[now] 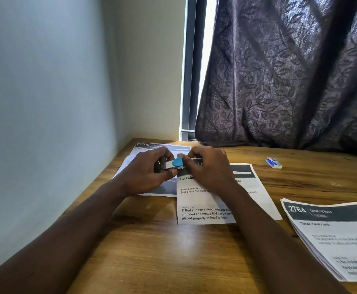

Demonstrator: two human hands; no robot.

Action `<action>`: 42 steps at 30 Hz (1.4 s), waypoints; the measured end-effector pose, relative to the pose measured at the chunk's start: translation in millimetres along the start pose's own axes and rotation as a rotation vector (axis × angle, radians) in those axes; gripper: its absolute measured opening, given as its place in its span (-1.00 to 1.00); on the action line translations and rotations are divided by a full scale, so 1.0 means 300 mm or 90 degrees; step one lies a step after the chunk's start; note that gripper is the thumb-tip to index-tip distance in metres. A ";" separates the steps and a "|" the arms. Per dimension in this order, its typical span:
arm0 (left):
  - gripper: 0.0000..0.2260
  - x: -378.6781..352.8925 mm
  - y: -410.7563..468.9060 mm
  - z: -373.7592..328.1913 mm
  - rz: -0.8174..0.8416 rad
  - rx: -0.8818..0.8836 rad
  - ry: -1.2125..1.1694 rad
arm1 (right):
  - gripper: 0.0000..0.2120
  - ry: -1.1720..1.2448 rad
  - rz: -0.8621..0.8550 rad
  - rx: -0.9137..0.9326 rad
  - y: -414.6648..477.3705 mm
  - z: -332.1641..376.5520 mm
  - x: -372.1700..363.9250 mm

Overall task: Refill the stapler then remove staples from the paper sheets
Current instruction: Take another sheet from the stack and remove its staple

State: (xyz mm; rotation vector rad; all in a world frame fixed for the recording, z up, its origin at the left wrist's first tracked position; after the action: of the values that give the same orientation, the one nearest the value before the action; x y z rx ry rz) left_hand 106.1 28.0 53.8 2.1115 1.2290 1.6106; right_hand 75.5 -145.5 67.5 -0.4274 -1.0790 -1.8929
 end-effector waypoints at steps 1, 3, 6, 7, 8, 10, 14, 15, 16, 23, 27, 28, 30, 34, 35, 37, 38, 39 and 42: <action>-0.84 0.001 -0.001 0.004 0.002 0.007 -0.012 | -0.64 -0.005 0.003 -0.002 -0.001 0.001 0.001; -0.86 0.004 0.000 0.005 0.003 0.025 -0.047 | -0.64 -0.009 0.013 -0.009 -0.001 0.002 -0.001; -0.77 0.004 -0.003 -0.012 -0.008 0.114 -0.198 | -0.63 -0.007 0.025 -0.018 -0.003 0.008 -0.006; -0.70 0.000 -0.007 -0.018 -0.006 0.148 -0.248 | -0.64 -0.002 0.027 -0.021 -0.003 0.010 -0.007; -0.66 -0.005 -0.008 -0.021 -0.005 0.169 -0.285 | -0.65 0.003 0.029 -0.023 -0.005 0.011 -0.006; -0.60 -0.014 -0.013 -0.025 -0.014 0.200 -0.343 | -0.68 0.010 0.026 -0.024 -0.008 0.013 -0.004; -0.50 -0.033 -0.027 -0.003 -0.057 0.281 -0.489 | -0.72 0.018 0.007 -0.022 -0.006 0.015 0.001; -0.53 -0.036 -0.028 0.001 -0.068 0.292 -0.520 | -0.73 0.017 0.007 -0.020 -0.005 0.013 -0.001; -0.59 -0.037 -0.028 0.004 -0.075 0.294 -0.536 | -0.74 0.015 0.010 -0.015 -0.003 0.014 -0.002; -0.74 -0.049 -0.031 0.007 -0.047 0.315 -0.566 | -0.74 0.037 0.029 0.016 -0.005 0.020 -0.011; -0.77 -0.045 -0.029 0.018 -0.044 0.317 -0.519 | -0.78 0.045 0.029 0.019 -0.005 0.025 -0.011; -0.78 -0.042 -0.030 0.021 -0.039 0.312 -0.505 | -0.77 0.041 0.027 0.019 -0.004 0.024 -0.012; -0.78 -0.035 -0.031 0.026 -0.035 0.304 -0.479 | -0.77 0.035 0.027 0.020 -0.002 0.023 -0.010; -0.73 -0.024 -0.029 0.023 -0.037 0.288 -0.432 | -0.69 0.018 0.030 0.031 -0.006 0.030 -0.007; -0.73 -0.020 -0.027 0.023 -0.038 0.284 -0.413 | -0.65 0.026 0.034 0.031 -0.007 0.030 -0.006; -0.77 -0.013 -0.025 0.023 -0.038 0.274 -0.381 | -0.50 0.041 0.050 0.026 -0.007 0.029 -0.004; -0.78 -0.009 -0.024 0.023 -0.038 0.268 -0.370 | -0.43 0.037 0.057 0.028 -0.007 0.028 -0.005; -0.76 -0.006 -0.023 0.025 -0.037 0.263 -0.360 | -0.40 0.024 0.061 0.033 -0.006 0.028 -0.005; -0.70 -0.006 -0.023 0.022 -0.028 0.247 -0.344 | -0.49 0.010 0.077 0.047 -0.003 0.025 -0.009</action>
State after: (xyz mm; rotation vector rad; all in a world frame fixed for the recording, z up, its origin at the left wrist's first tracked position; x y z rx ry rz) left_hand 108.6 33.1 45.9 2.4851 1.4468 0.7297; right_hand 75.3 -137.8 69.6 -0.4248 -1.0849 -1.7411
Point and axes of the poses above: each hand's wrist, its own y-axis towards the middle knuckle, its own x-axis out of the back of the hand, z = x × y, the point moved 6 cm from there along y, towards the middle knuckle, and after that the axes turned 14 degrees about -x, right-handed, at the moved point
